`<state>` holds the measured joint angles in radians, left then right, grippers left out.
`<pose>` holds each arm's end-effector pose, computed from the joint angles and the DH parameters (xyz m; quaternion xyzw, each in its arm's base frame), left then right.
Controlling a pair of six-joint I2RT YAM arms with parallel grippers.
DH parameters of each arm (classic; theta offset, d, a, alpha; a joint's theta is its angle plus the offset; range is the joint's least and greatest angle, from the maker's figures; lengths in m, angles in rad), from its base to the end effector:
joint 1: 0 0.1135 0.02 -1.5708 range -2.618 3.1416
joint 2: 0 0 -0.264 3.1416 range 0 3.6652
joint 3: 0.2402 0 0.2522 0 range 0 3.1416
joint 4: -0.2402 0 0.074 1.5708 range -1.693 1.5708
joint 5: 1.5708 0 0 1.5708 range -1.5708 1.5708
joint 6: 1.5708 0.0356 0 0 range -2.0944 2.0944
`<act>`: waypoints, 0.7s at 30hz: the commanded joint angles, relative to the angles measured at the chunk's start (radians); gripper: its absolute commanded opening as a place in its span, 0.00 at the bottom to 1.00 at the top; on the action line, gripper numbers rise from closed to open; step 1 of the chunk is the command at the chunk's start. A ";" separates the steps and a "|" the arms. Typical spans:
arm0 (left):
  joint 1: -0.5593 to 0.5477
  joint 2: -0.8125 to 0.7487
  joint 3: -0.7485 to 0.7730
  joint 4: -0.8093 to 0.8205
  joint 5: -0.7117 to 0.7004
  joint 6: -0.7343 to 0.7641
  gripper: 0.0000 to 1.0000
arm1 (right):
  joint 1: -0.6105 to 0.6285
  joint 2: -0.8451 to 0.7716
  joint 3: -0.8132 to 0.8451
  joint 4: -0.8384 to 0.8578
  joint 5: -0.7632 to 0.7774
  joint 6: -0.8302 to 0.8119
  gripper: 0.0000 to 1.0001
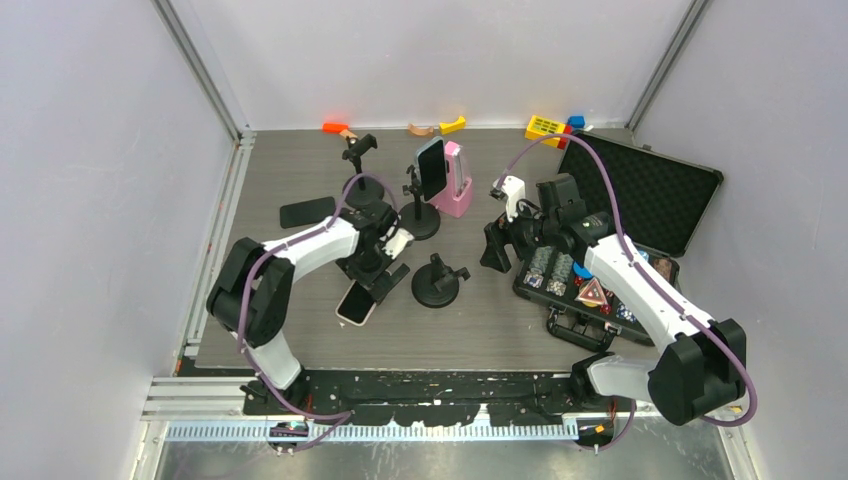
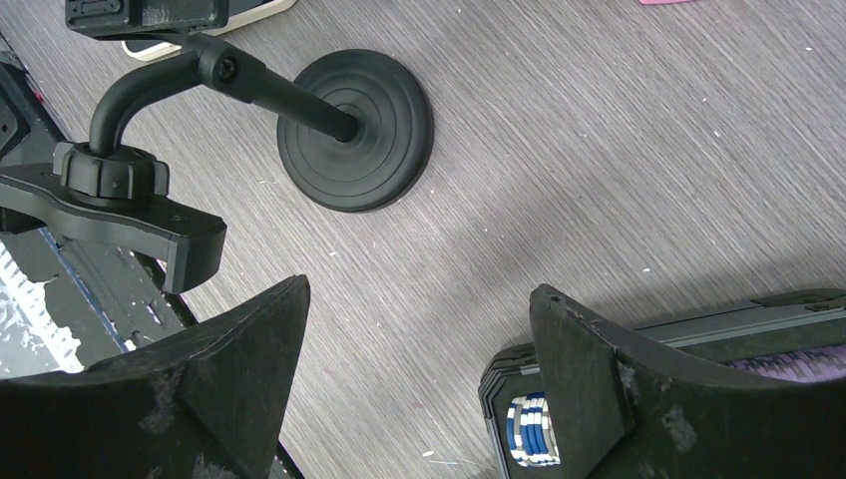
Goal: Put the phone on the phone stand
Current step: Pick up the phone at the center of the board.
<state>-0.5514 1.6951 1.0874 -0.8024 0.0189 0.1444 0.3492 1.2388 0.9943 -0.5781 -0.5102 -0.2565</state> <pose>0.2600 -0.1607 0.1767 0.3405 0.9368 -0.0254 0.0767 0.2361 0.1045 0.2850 -0.3566 0.8322 0.2510 0.3423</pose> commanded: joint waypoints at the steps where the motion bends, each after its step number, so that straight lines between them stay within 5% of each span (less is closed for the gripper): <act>1: 0.013 0.021 -0.010 0.002 -0.010 -0.008 1.00 | -0.006 -0.001 0.032 0.006 -0.016 -0.004 0.86; 13: 0.024 0.056 -0.035 0.027 -0.010 0.015 0.97 | -0.006 -0.001 0.032 0.006 -0.017 -0.006 0.86; 17: 0.024 0.049 -0.060 0.055 -0.011 0.032 0.85 | -0.006 0.001 0.032 0.006 -0.019 -0.005 0.86; 21: 0.024 0.037 -0.076 0.075 -0.003 0.059 0.61 | -0.006 0.002 0.039 0.006 -0.022 0.008 0.86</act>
<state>-0.5335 1.7302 1.0569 -0.7834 0.0109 0.1608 0.3492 1.2423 0.9943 -0.5785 -0.5110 -0.2565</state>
